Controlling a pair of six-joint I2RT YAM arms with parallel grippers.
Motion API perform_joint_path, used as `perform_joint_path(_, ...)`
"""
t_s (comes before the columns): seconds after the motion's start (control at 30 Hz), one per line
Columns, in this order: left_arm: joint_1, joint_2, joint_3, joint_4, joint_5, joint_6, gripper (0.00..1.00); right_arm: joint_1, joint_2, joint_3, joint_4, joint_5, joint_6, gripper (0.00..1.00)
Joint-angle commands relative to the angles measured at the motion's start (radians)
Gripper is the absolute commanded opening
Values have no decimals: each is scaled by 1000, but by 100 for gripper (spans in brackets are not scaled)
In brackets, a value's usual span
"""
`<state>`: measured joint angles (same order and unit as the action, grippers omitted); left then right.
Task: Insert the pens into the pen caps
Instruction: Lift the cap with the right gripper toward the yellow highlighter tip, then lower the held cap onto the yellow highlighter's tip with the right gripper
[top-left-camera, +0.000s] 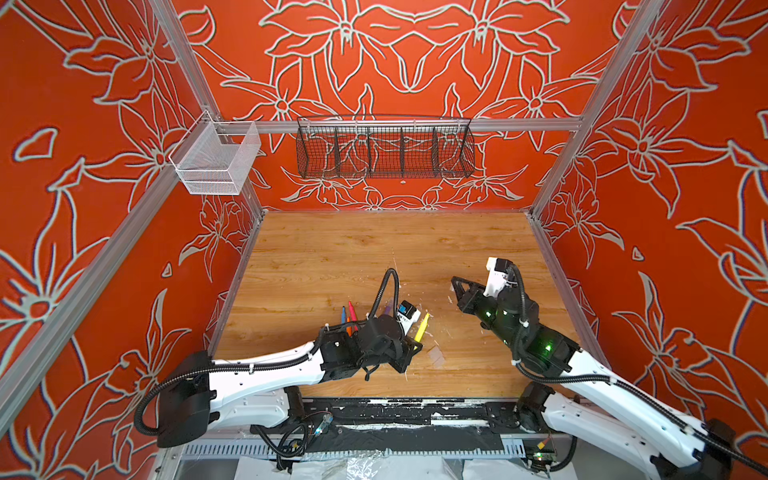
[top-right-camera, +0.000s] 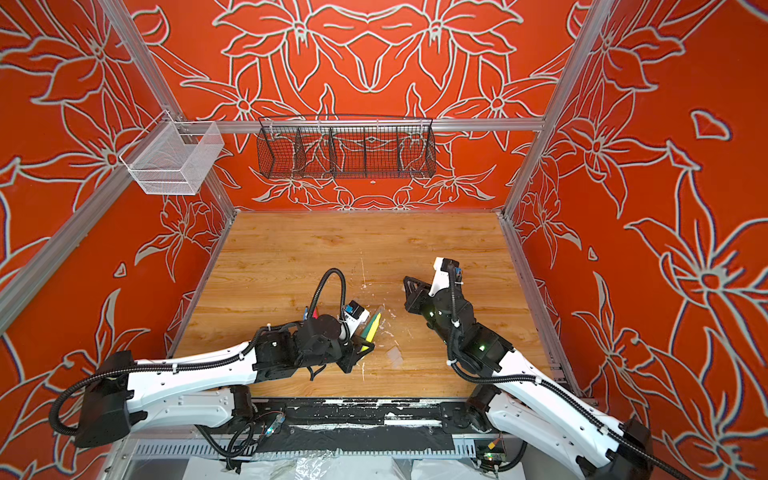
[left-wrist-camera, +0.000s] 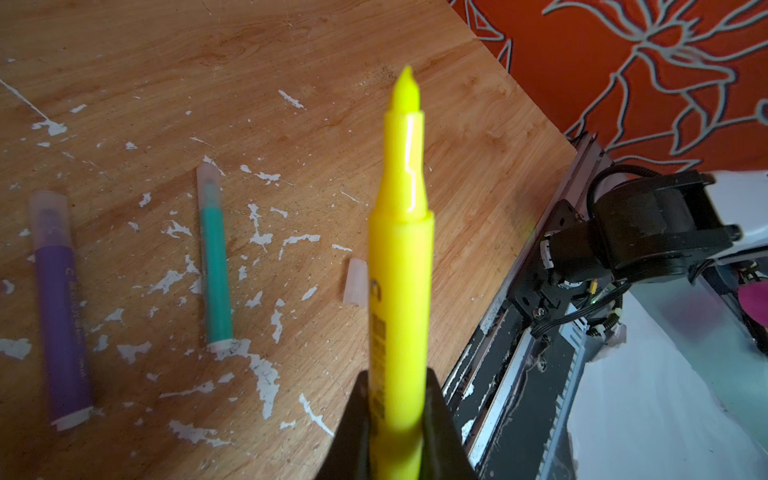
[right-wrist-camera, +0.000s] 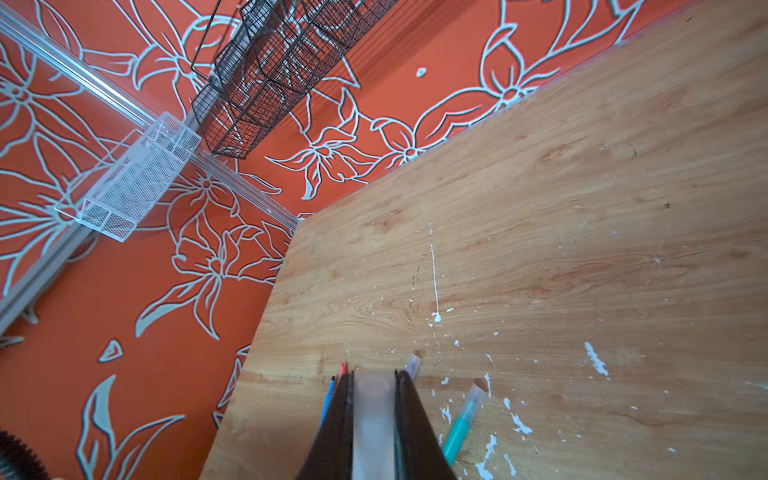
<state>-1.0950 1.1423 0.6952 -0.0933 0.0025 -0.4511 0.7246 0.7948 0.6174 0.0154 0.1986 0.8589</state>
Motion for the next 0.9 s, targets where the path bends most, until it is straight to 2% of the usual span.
perform_joint_path(0.0, -8, 14, 27, 33, -5, -4, 0, -21, 36, -32, 108, -131, 80, 10)
perform_joint_path(0.13, -8, 28, 30, 50, -37, 5, 0, -20, 75, -86, 218, -214, 139, 7)
perform_joint_path(0.37, -8, 74, 55, 70, -57, 12, 0, 11, 87, -149, 309, -213, 173, 5)
perform_joint_path(0.87, -8, 106, 70, 67, -91, 7, 0, 51, 70, -157, 296, -191, 167, 5)
